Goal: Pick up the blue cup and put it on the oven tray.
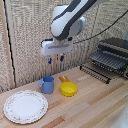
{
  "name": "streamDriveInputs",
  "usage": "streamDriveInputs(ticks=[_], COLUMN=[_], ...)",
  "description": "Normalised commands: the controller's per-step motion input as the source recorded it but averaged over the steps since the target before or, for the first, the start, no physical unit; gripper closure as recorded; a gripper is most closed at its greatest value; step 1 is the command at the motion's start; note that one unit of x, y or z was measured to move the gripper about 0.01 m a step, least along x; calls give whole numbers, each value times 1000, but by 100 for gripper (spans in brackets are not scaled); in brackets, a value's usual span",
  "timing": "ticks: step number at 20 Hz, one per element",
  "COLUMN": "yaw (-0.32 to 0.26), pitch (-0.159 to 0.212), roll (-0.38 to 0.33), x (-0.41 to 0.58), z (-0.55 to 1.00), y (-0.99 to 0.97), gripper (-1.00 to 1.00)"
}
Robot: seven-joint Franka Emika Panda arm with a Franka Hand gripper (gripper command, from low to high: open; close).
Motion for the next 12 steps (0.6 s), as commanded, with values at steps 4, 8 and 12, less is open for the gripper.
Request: streamDriveInputs(ticks=[4,8,12], yaw=[35,38,42], pitch=[80,84,48], roll=[-11,-31,-40], x=[193,250,283], z=[-373,-394,-372], y=[116,118,124], gripper=[-100,-100,-100])
